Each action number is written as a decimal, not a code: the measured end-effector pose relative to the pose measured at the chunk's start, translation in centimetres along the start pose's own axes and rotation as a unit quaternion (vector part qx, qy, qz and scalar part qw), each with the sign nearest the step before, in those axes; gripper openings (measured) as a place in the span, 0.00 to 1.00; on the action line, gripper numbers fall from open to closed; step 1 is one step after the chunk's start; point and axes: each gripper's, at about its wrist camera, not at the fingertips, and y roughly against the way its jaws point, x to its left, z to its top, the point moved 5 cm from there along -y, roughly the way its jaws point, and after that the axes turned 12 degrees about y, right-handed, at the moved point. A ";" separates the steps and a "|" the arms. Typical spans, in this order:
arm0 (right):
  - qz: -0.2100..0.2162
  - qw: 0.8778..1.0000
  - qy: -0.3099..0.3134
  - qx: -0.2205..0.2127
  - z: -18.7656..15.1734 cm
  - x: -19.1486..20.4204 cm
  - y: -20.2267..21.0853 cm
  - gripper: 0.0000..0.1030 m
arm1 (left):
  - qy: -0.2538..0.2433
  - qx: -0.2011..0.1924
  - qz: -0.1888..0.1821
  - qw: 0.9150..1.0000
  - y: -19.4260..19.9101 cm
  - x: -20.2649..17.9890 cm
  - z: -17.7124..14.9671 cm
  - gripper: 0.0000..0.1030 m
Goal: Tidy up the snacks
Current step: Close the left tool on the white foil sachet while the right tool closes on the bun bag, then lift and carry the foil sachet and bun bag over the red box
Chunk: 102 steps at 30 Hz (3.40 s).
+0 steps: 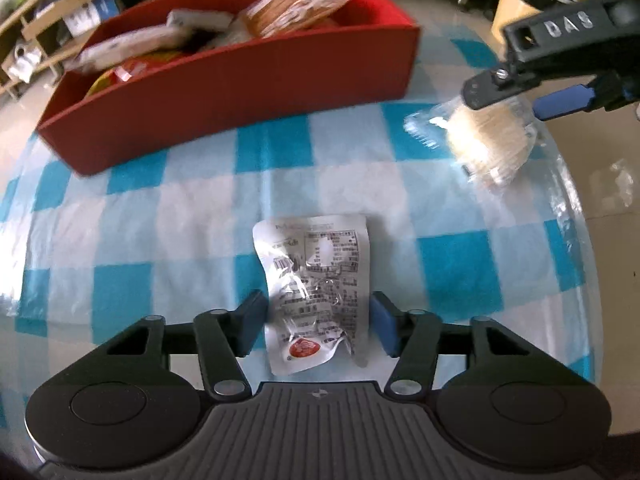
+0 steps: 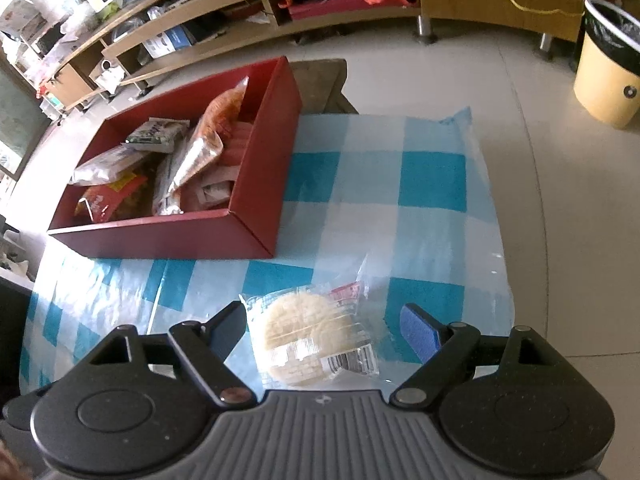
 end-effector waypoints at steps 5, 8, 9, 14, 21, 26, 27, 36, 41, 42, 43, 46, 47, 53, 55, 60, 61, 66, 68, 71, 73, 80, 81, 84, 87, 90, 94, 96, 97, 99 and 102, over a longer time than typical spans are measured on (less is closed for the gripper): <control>-0.010 1.000 0.009 0.016 0.0 0.8 -1.5 0.87 | 0.015 -0.002 0.002 1.000 -0.1 2.4 0.3 0.62; -0.019 0.999 0.019 0.028 -0.1 1.1 -2.3 0.91 | 0.013 0.001 -0.009 1.000 0.0 2.6 0.3 0.64; -0.022 0.999 0.029 0.032 -0.1 1.2 -2.5 0.92 | 0.011 0.002 -0.014 1.000 0.0 2.8 0.3 0.69; -0.046 0.995 0.071 0.056 -0.9 2.0 -4.6 1.00 | 0.010 0.007 -0.042 0.999 -0.5 2.4 0.5 0.90; -0.083 0.989 0.100 0.068 -0.6 2.8 -5.4 1.00 | -0.006 -0.015 -0.004 1.000 -1.5 3.1 1.3 0.97; -0.085 0.989 0.101 0.066 -0.6 2.8 -5.4 1.00 | 0.000 -0.011 0.000 1.000 -2.0 3.7 1.3 1.00; -0.086 0.989 0.102 0.058 -0.8 2.8 -5.2 1.00 | 0.000 -0.012 -0.001 1.000 -2.0 3.7 1.3 1.00; -0.099 0.989 0.108 0.014 -1.8 3.7 -3.8 0.82 | -0.002 -0.017 -0.004 1.000 -0.9 4.1 0.5 0.92; -0.116 0.983 0.144 0.017 -2.9 5.9 -3.0 0.67 | 0.004 -0.022 -0.003 1.000 0.2 4.7 0.0 0.60; -0.116 0.983 0.144 0.018 -3.1 6.2 -2.8 0.66 | 0.007 -0.020 -0.008 1.000 0.4 4.8 0.0 0.59; -0.114 0.983 0.140 0.017 -3.2 6.5 -2.6 0.66 | 0.012 -0.017 -0.014 1.000 0.5 5.0 -0.1 0.59; -0.109 0.985 0.132 0.005 -3.6 7.4 -1.6 0.65 | 0.023 -0.011 -0.023 0.999 0.9 5.6 -0.4 0.58; -0.107 0.986 0.131 0.000 -3.7 7.7 -1.2 0.65 | 0.028 -0.008 -0.024 0.999 1.0 5.8 -0.3 0.57; -0.085 0.989 0.115 -0.034 -3.4 9.4 1.2 0.65 | 0.055 -0.013 -0.035 0.998 2.4 6.8 0.0 0.54; -0.081 0.989 0.114 -0.046 -3.2 10.0 1.9 0.65 | 0.057 -0.021 -0.036 0.998 3.0 6.9 0.1 0.54; -0.069 0.989 0.108 -0.070 -2.7 10.9 3.6 0.65 | 0.073 -0.035 -0.043 0.996 4.1 7.4 0.5 0.54; -0.067 0.989 0.106 -0.076 -2.6 11.0 3.9 0.65 | 0.076 -0.039 -0.044 0.995 4.3 7.4 0.7 0.54; -0.066 0.989 0.100 -0.091 -1.9 11.0 4.6 0.65 | 0.087 -0.063 -0.050 0.993 5.5 7.4 1.7 0.54; -0.064 0.989 0.094 -0.094 -1.6 10.9 4.7 0.65 | 0.093 -0.068 -0.052 0.992 5.6 7.5 2.2 0.54; -0.061 0.989 0.087 -0.098 -1.1 10.6 4.8 0.65 | 0.098 -0.076 -0.055 0.991 6.0 7.7 2.8 0.54; -0.060 0.990 0.083 -0.101 -0.9 10.5 4.9 0.65 | 0.100 -0.085 -0.052 0.990 6.3 7.8 3.1 0.54; -0.060 0.988 0.082 -0.114 0.0 10.5 5.4 0.65 | 0.104 -0.103 -0.051 0.988 6.9 7.9 4.4 0.54; -0.060 0.988 0.081 -0.115 0.1 10.5 5.5 0.65 | 0.105 -0.105 -0.052 0.988 7.0 8.0 4.6 0.54; -0.060 0.988 0.080 -0.117 0.4 10.5 5.4 0.65 | 0.108 -0.111 -0.053 0.986 7.2 8.0 5.0 0.54; -0.059 0.988 0.079 -0.120 0.7 10.5 5.5 0.65 | 0.110 -0.117 -0.055 0.985 7.5 8.0 5.5 0.54; -0.056 0.988 0.076 -0.123 1.1 10.4 5.6 0.65 | 0.111 -0.125 -0.056 0.984 7.8 8.0 6.0 0.54; -0.055 0.987 0.077 -0.127 1.8 10.5 5.6 0.65 | 0.112 -0.136 -0.057 0.983 8.3 8.0 7.0 0.54; -0.055 0.987 0.078 -0.130 2.1 10.6 5.6 0.65 | 0.111 -0.143 -0.057 0.982 8.6 8.1 7.5 0.54; -0.055 0.987 0.077 -0.131 2.3 10.6 5.6 0.65 | 0.112 -0.147 -0.056 0.981 8.7 8.1 7.8 0.54; -0.055 0.987 0.075 -0.135 2.6 10.4 5.7 0.65 | 0.114 -0.152 -0.054 0.980 8.8 8.3 8.3 0.54; -0.055 0.986 0.073 -0.140 3.2 10.2 5.9 0.65 | 0.118 -0.156 -0.053 0.979 8.8 8.5 9.1 0.54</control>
